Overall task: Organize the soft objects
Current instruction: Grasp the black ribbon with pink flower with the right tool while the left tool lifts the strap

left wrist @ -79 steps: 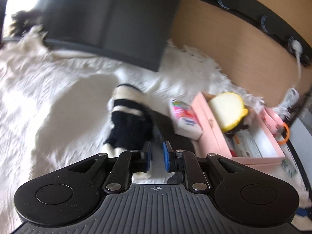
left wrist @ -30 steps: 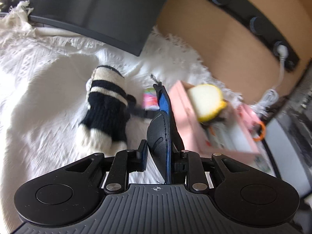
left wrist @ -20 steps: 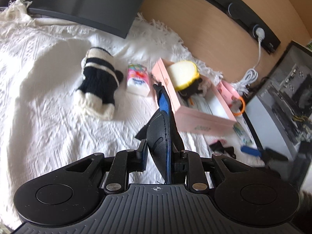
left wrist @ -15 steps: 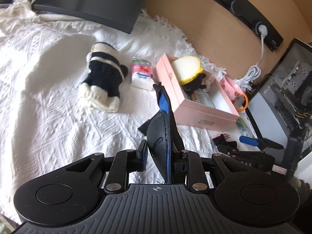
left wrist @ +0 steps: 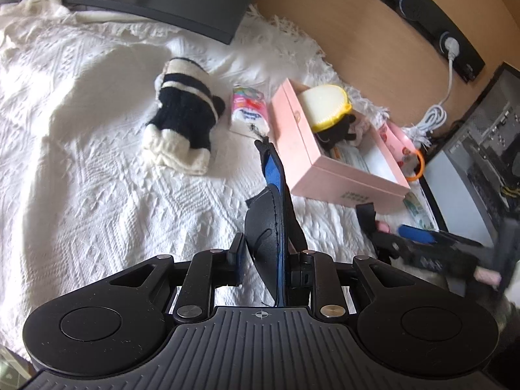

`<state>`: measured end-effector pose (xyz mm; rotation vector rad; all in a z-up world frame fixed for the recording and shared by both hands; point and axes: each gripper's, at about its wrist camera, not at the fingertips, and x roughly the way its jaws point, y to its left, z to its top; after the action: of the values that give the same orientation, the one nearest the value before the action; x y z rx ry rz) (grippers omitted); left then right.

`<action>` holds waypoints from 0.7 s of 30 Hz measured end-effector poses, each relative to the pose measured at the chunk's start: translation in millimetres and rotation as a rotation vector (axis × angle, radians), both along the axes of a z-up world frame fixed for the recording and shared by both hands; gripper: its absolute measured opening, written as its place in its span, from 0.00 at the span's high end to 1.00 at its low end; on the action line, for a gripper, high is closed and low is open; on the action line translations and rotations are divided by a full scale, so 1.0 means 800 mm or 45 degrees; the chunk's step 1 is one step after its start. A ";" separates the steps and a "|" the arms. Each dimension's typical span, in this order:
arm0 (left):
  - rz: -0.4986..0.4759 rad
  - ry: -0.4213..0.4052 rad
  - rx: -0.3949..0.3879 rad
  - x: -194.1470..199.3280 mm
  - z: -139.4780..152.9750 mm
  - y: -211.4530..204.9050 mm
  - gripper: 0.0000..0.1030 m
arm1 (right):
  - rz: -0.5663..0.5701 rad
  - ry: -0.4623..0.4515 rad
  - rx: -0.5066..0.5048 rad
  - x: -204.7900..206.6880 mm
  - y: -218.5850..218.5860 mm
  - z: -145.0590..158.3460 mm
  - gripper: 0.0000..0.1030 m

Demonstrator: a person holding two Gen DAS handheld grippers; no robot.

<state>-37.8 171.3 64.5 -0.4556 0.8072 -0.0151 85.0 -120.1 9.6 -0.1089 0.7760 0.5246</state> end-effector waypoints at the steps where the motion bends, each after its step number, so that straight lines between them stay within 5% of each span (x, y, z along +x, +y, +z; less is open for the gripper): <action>1: -0.006 -0.001 0.001 0.000 0.001 -0.001 0.76 | -0.022 0.029 0.009 0.007 -0.001 -0.005 0.38; 4: -0.008 0.000 0.001 -0.001 0.001 -0.001 0.76 | -0.082 0.082 0.041 0.015 -0.003 -0.019 0.44; 7: -0.012 0.003 -0.003 0.001 0.002 -0.002 0.76 | -0.094 0.079 0.024 0.008 0.002 -0.020 0.69; 14: -0.169 0.021 -0.014 0.022 0.003 -0.020 0.76 | -0.079 -0.004 -0.079 -0.029 0.003 0.006 0.71; 21: -0.389 -0.071 -0.036 0.050 0.024 -0.060 0.76 | -0.121 -0.211 -0.223 -0.076 -0.015 0.041 0.71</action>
<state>1.9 123.7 83.6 -0.3532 0.8165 -0.3211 24.5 -131.7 42.5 -0.2731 0.6606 0.3524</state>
